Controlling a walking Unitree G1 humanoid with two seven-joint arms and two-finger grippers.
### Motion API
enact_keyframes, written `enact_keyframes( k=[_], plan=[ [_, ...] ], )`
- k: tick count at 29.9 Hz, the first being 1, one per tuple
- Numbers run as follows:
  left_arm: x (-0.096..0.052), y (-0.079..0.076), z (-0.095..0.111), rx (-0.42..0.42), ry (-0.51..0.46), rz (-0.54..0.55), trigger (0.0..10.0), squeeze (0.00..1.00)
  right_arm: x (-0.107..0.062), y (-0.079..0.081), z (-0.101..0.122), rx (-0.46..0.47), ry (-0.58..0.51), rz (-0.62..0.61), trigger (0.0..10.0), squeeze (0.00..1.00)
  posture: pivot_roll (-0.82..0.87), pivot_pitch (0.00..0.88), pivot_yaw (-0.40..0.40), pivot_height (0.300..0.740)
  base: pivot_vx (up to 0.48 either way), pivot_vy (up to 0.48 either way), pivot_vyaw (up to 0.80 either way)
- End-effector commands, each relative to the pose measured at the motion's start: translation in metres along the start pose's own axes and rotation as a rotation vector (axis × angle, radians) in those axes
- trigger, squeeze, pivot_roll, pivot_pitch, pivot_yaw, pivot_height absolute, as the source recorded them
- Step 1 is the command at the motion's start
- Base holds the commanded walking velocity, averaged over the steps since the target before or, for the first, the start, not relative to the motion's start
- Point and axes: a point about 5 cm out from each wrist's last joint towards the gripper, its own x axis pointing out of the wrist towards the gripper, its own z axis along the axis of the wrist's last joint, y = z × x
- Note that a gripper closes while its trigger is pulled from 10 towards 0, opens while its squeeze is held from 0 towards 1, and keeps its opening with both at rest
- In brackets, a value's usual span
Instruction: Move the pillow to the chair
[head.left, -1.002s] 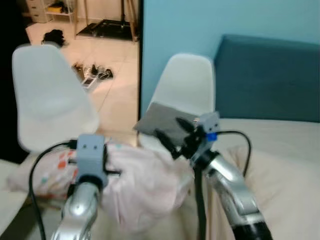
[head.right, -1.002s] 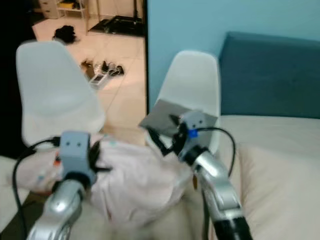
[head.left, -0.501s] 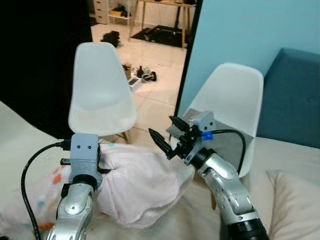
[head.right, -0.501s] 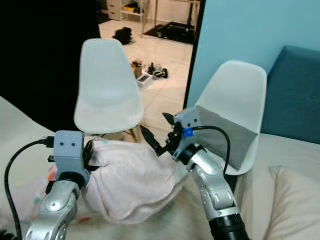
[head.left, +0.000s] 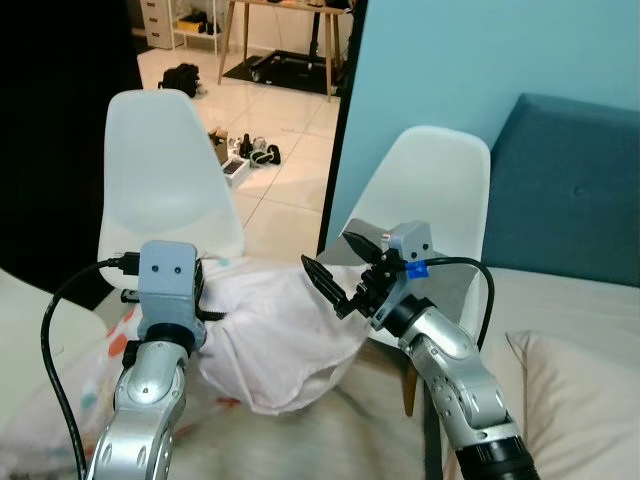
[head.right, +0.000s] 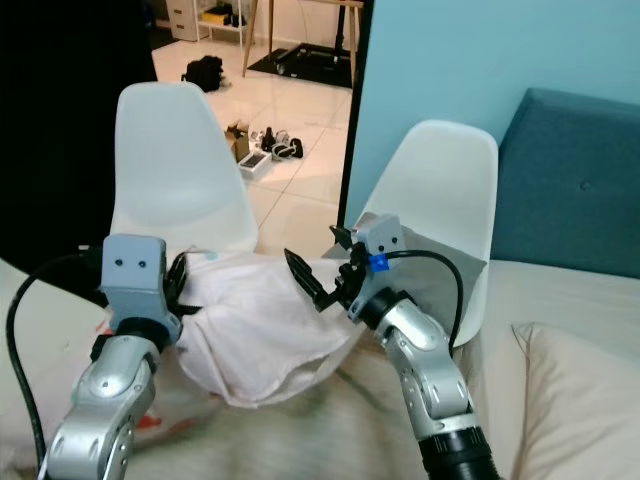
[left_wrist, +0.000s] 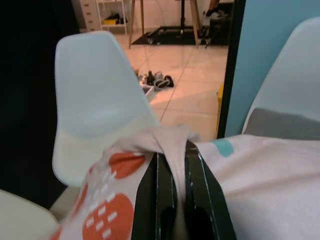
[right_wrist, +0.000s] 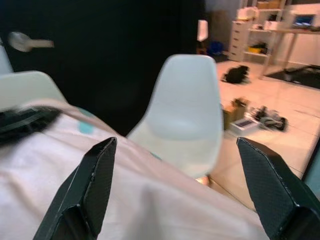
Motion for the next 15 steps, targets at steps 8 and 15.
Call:
enact_keyframes(
  k=[8, 15],
  plan=[
    [0.0067, 0.0068, 0.0302, 0.006, -0.147, 0.022, 10.0, 0.0, 0.0006, 0.0051, 0.0032, -0.033, -0.012, 0.052, 10.0, 0.0, 0.0, 0.0, -0.078, 0.74, 0.332, 0.0, 0.6],
    [0.0094, 0.0091, 0.035, 0.01, -0.162, 0.026, 10.0, 0.0, 0.0015, 0.0029, 0.0021, -0.02, -0.005, 0.034, 10.0, 0.0, 0.0, 0.0, -0.077, 0.74, 0.328, 0.0, 0.65]
  ],
)
